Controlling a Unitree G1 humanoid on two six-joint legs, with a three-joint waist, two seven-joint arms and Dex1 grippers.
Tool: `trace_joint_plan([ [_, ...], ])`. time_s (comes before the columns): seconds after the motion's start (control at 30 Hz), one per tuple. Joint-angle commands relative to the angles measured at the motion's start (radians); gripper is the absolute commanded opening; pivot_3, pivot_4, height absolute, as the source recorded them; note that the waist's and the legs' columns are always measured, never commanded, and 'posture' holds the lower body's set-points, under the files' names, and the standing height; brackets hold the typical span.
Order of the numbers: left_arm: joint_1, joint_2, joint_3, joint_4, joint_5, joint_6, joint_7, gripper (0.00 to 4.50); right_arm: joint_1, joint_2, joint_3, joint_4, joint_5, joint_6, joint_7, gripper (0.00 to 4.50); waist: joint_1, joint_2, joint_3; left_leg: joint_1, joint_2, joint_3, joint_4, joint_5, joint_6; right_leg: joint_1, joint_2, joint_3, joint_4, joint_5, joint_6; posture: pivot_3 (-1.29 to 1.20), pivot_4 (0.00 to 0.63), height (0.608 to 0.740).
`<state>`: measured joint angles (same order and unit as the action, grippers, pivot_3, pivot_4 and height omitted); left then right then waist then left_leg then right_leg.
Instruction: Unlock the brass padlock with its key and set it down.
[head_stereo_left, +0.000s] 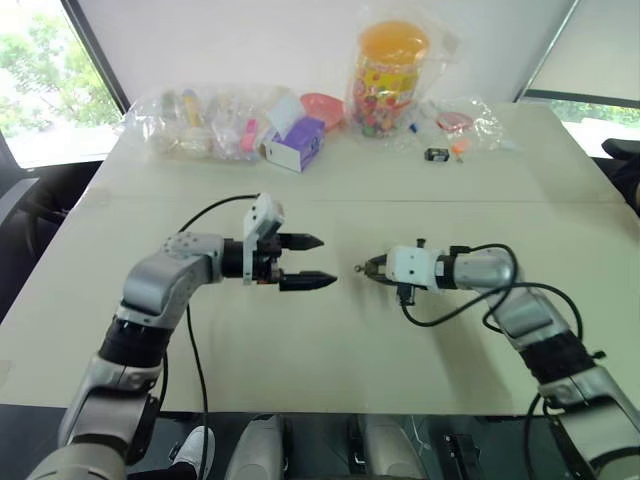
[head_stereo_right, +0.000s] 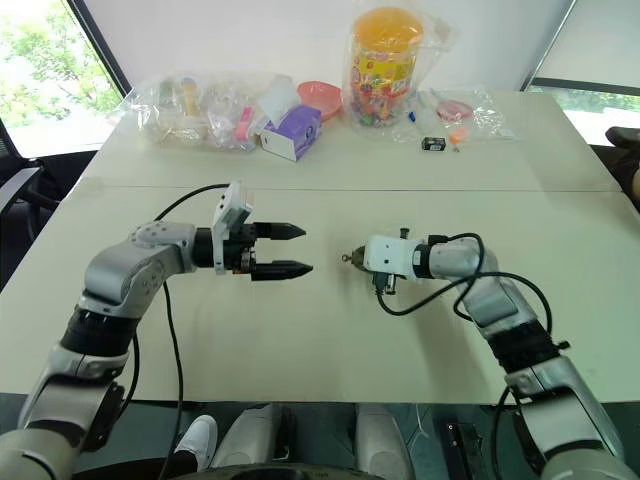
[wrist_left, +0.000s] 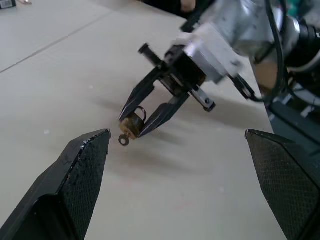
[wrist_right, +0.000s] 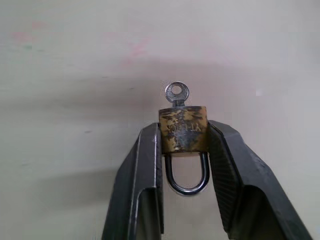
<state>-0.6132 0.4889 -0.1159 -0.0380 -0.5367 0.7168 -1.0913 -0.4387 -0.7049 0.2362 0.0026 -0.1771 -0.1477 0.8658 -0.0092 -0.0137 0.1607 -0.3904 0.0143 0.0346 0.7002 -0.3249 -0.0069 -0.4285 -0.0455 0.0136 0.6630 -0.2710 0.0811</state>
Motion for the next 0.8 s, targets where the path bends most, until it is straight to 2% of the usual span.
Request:
trace_joint_plan([
  [0.03,-0.043,-0.022,0.028,0.028,-0.032,0.003,-0.003,4.5,0.041,-0.021,-0.078,-0.259,-0.041,-0.067,-0.078,0.69,-0.003,0.0,0.0,0.0,0.0,0.0,0.0,0.0,0.0,0.0,0.0,0.0,0.0,0.0,0.0,0.0,0.15,0.735],
  [0.13,-0.065,-0.03,0.029,0.065,-0.035,0.002,-0.016,4.5,0.083,-0.029,-0.087,-0.358,-0.089,-0.081,-0.108,0.69,-0.004,0.0,0.0,0.001,0.001,0.0,0.0,0.0,-0.001,0.0,0.001,0.0,0.0,0.0,0.0,0.0,0.15,0.735],
  [0.33,-0.103,-0.046,0.028,0.114,-0.043,-0.001,-0.043,4.5,0.086,-0.011,-0.077,-0.423,-0.118,-0.03,-0.115,0.69,-0.002,0.0,0.0,0.001,0.0,0.0,0.0,0.001,-0.001,0.0,0.002,0.0,0.001,0.0,0.0,0.0,0.15,0.735],
  [0.37,-0.106,-0.049,0.029,0.117,-0.044,0.0,-0.045,3.96,0.085,-0.009,-0.075,-0.429,-0.121,-0.024,-0.116,0.69,-0.001,0.0,0.0,0.001,0.0,0.0,0.0,0.001,-0.001,0.0,0.002,0.0,0.0,0.0,0.0,0.0,0.15,0.735],
  [0.4,-0.11,-0.051,0.029,0.122,-0.045,-0.002,-0.051,3.77,0.081,-0.007,-0.073,-0.429,-0.122,-0.018,-0.116,0.69,-0.001,0.0,0.0,0.001,0.0,0.0,0.0,0.001,-0.001,0.0,0.002,0.0,0.0,0.0,0.0,0.0,0.15,0.735],
  [0.57,-0.109,-0.049,0.01,0.112,-0.03,-0.003,-0.059,1.18,0.062,-0.004,-0.067,-0.431,-0.122,-0.008,-0.11,0.69,-0.002,0.0,0.0,0.001,0.0,0.0,0.0,0.001,-0.001,0.0,0.002,0.0,0.0,0.0,0.0,0.0,0.15,0.735],
  [0.8,-0.106,-0.053,-0.007,0.109,-0.021,-0.004,-0.062,1.18,0.04,0.001,-0.057,-0.423,-0.121,-0.005,-0.106,0.69,-0.002,0.0,0.0,0.001,0.0,0.0,0.0,0.001,-0.001,0.0,0.002,0.0,0.0,0.0,0.0,0.0,0.15,0.735],
])
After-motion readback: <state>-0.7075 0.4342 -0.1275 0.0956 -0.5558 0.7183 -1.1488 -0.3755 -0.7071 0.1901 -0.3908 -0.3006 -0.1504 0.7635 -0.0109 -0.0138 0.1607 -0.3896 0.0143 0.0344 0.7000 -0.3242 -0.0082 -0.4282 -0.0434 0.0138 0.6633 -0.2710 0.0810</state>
